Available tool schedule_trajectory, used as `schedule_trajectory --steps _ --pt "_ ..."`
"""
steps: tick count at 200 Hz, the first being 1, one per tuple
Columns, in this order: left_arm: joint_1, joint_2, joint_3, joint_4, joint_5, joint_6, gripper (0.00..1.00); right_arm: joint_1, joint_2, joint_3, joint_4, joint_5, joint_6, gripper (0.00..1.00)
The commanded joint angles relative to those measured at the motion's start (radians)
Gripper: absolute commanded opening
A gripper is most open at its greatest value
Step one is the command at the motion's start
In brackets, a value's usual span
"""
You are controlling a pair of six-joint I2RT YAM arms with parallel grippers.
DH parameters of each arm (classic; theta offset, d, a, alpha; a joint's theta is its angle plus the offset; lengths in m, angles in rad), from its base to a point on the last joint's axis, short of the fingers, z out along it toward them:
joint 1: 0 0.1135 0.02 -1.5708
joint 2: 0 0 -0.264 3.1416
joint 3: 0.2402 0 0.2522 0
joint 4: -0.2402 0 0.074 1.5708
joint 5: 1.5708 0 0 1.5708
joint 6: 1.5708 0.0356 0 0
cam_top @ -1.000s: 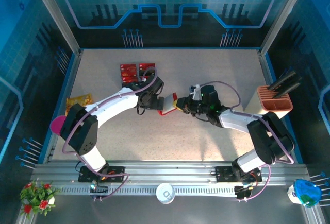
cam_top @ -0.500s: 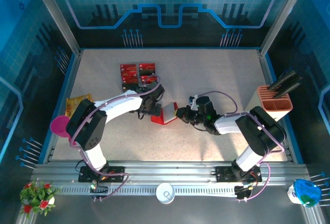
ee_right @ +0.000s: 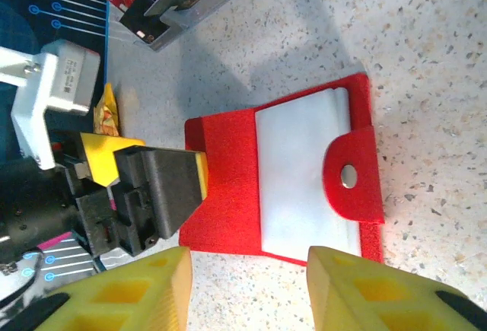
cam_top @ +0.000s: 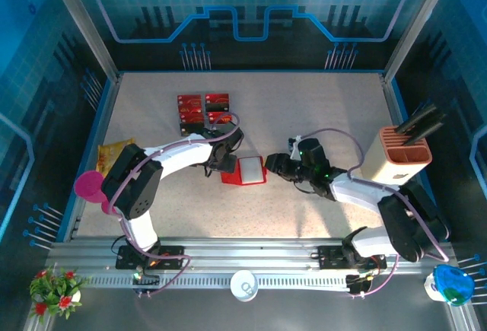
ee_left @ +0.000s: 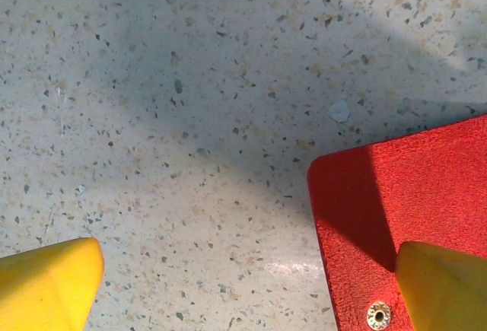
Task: Put the credit cards into the card holder
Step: Open the card holder at the center of the table.
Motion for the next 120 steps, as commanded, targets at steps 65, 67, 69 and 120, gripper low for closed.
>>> schedule_trajectory --steps 65,67,69,120 --pt "0.002 0.015 -0.014 0.015 -0.034 0.045 0.99 0.051 0.208 0.31 -0.308 -0.051 -0.22 0.29" --pt "0.001 0.016 -0.015 0.015 -0.034 0.045 0.99 0.053 0.219 0.317 -0.309 -0.052 -0.223 0.29" --pt "0.001 0.016 -0.015 0.015 -0.034 0.046 0.99 0.054 0.227 0.324 -0.311 -0.053 -0.224 0.29" --pt "0.004 0.028 -0.005 0.02 -0.03 0.057 0.99 0.045 0.356 0.397 -0.345 -0.022 -0.264 0.23"
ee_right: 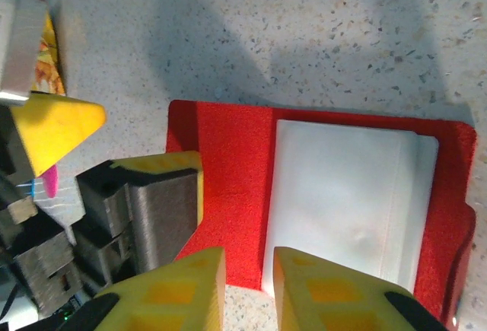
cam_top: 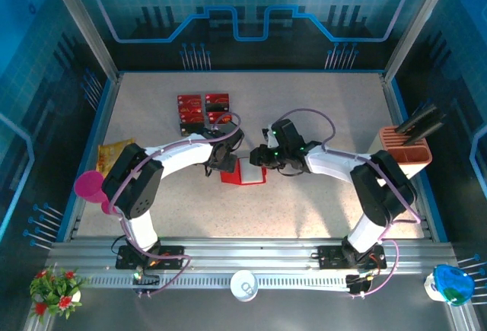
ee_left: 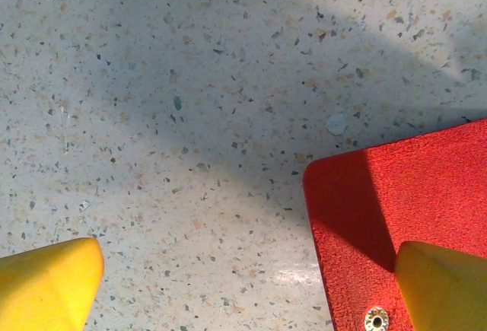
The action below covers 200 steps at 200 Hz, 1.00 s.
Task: Put the credit cards into the card holder
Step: Open the card holder at the center of the table.
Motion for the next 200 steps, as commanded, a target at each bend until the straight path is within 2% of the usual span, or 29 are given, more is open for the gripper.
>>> schedule_trajectory --steps 1,59,127,148,200 --pt "0.003 0.022 -0.005 0.004 -0.018 0.024 0.99 -0.015 0.032 0.018 -0.056 0.017 -0.043 0.22" --pt "0.006 0.035 -0.003 0.007 -0.014 0.028 0.99 -0.112 0.009 -0.097 -0.048 0.054 -0.061 0.18" --pt "0.035 0.05 0.005 0.001 0.019 -0.008 0.99 -0.125 -0.002 -0.202 0.008 0.031 -0.02 0.15" --pt "0.054 0.018 0.019 -0.005 0.066 -0.041 0.99 -0.125 -0.021 -0.217 0.005 0.027 -0.018 0.14" --pt "0.066 -0.105 0.117 0.002 0.288 -0.141 0.99 -0.124 -0.044 -0.242 0.006 0.018 -0.012 0.13"
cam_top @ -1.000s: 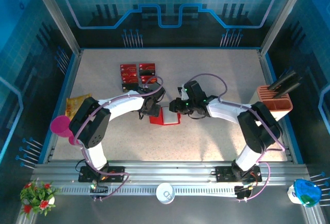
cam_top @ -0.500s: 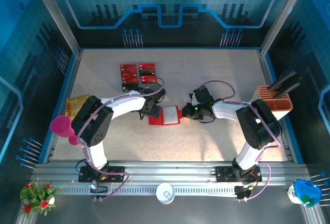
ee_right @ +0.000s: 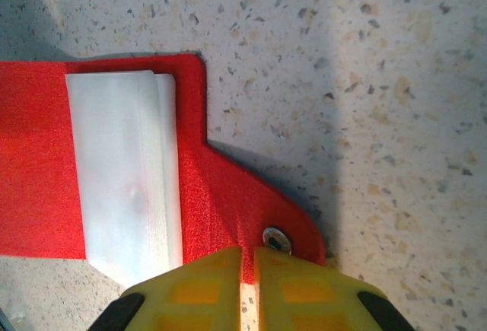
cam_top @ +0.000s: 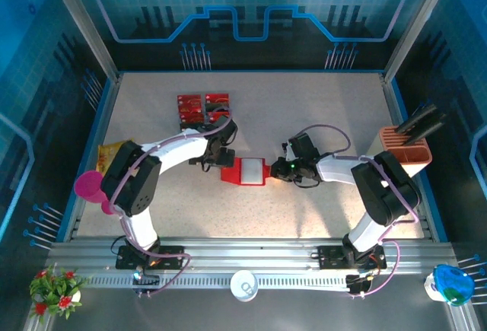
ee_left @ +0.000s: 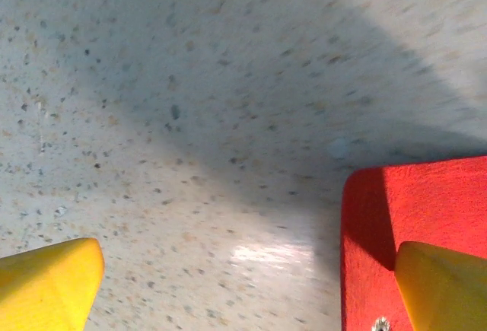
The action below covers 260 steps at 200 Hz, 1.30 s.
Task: Put the credit cards into the card holder
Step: Open the card holder at the center of the table, then press the card holder at the center of the table.
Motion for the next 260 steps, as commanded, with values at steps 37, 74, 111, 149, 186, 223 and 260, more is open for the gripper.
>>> schedule_trajectory --steps 37,74,111,149,186,223,260 --pt "-0.008 -0.145 0.114 0.103 0.314 -0.182 0.99 -0.005 -0.017 -0.023 -0.026 -0.013 0.014 0.13" --pt "-0.035 -0.126 0.141 0.234 0.488 -0.272 0.99 -0.005 -0.008 -0.021 -0.021 -0.015 0.014 0.13" --pt "-0.063 -0.039 0.158 0.309 0.601 -0.329 0.99 -0.005 0.003 -0.02 -0.015 -0.015 0.014 0.12" --pt "-0.069 0.019 0.139 0.287 0.581 -0.322 0.99 -0.005 0.005 -0.021 -0.01 -0.015 0.015 0.12" --pt "-0.057 -0.002 0.066 0.225 0.458 -0.274 0.99 -0.003 -0.01 -0.029 -0.01 -0.015 0.022 0.11" --pt "-0.049 -0.032 -0.031 0.209 0.362 -0.235 0.99 0.001 -0.029 -0.042 -0.01 -0.01 0.032 0.1" --pt "-0.049 -0.023 -0.134 0.264 0.321 -0.236 0.99 0.009 -0.026 -0.044 -0.012 -0.009 0.035 0.1"
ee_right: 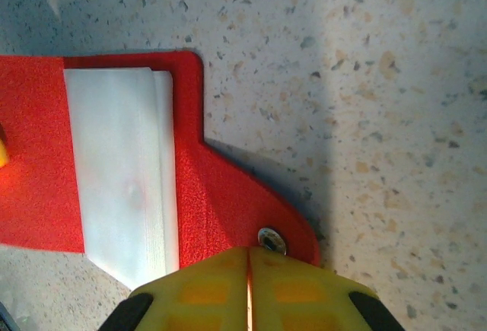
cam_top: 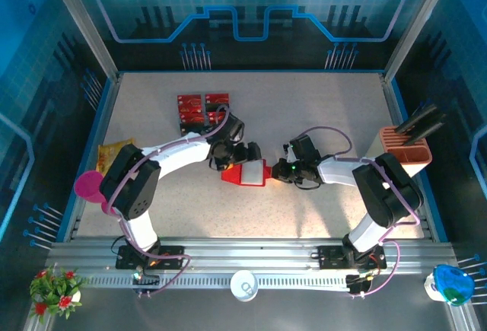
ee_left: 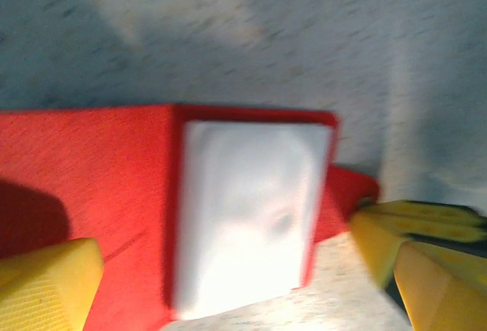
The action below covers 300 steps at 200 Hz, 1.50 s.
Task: Put the credit cards into the card holder
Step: Press the card holder at the center of the table, then move the storage box to the top-center of the table.
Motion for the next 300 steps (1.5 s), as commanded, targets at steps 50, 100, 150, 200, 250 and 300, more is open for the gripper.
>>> schedule_trajectory --steps 50,100,150,200,250,300 --pt "0.004 -0.007 -0.094 0.033 -0.074 0.043 0.99 0.02 -0.013 -0.002 -0.045 -0.003 0.01 0.1" --pt "0.01 -0.102 -0.017 -0.003 -0.053 0.046 0.99 0.023 -0.037 0.023 -0.073 -0.001 0.006 0.1" --pt "0.124 -0.203 0.063 -0.026 -0.039 0.043 0.99 0.023 -0.063 0.06 -0.118 0.0 -0.009 0.11" --pt "0.368 -0.225 0.088 0.0 -0.039 0.072 0.99 0.023 -0.069 0.099 -0.166 -0.004 -0.031 0.12" --pt "0.551 -0.131 0.104 0.076 -0.071 0.081 0.99 0.024 -0.084 0.139 -0.227 -0.001 -0.055 0.13" --pt "0.644 0.054 0.163 0.177 -0.018 0.11 0.99 0.025 -0.098 0.176 -0.3 0.003 -0.073 0.14"
